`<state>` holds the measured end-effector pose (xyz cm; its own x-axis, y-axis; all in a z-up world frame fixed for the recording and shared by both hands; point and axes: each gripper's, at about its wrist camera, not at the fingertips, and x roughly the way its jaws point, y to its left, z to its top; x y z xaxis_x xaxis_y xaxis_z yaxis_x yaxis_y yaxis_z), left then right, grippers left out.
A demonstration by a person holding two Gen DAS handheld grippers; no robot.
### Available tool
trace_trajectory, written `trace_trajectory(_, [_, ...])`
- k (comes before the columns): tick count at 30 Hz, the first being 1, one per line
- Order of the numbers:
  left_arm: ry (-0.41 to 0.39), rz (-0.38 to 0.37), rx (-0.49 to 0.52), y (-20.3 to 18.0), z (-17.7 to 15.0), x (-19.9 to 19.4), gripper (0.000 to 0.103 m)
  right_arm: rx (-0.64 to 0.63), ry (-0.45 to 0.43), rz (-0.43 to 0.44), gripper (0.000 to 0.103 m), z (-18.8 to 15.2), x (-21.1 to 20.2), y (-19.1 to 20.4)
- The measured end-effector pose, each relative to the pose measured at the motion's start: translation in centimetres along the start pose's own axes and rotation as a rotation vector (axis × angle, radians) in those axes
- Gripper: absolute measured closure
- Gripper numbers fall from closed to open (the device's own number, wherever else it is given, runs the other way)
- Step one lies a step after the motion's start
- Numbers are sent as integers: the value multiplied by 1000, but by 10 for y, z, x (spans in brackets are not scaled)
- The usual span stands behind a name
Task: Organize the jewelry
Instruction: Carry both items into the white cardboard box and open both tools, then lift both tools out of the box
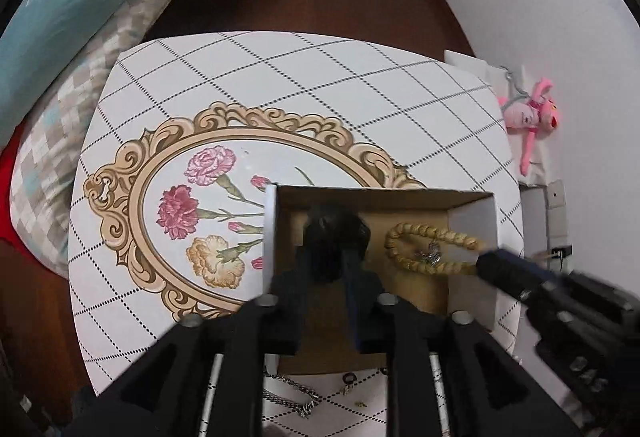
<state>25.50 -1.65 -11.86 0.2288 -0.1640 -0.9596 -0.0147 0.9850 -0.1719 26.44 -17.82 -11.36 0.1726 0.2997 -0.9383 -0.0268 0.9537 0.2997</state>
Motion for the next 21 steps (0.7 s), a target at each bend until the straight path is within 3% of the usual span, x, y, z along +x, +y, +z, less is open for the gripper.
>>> trace_trajectory(1, [-7,9,-3,0,0,-1,71,5,3,-12,91,-2,2,-4])
trace_trajectory(3, [-29,21,-5,2,0,-6,37,2,-20,-37,72,-6,0,-9])
trace_trajectory(5, [-68,47,-4,4,-2,-14,30,-4,-49,-73,45,-10,-5,-12])
trace_trajectory(7, [-106,71,9,4,-5,-21,27,-16,-72,-138,37,-16,-8,-14])
trace_trajectory(8, [-123,89,12,5,-7,-23,18,-23,-83,-173,28,-19,-8,-16])
trace_trajectory(10, [-167,119,21,8,-13,-26,15,-39,-96,-244,12,-26,-7,-16])
trace_trajectory(12, [-191,141,27,11,-20,-26,0,-59,-115,-314,8,-35,-4,-15])
trace_trajectory(16, [-192,170,28,16,-32,-18,0,-71,-117,-343,1,-45,3,-16])
trace_trajectory(21, [-183,194,38,16,-47,-10,0,-75,-134,-376,1,-53,8,-14])
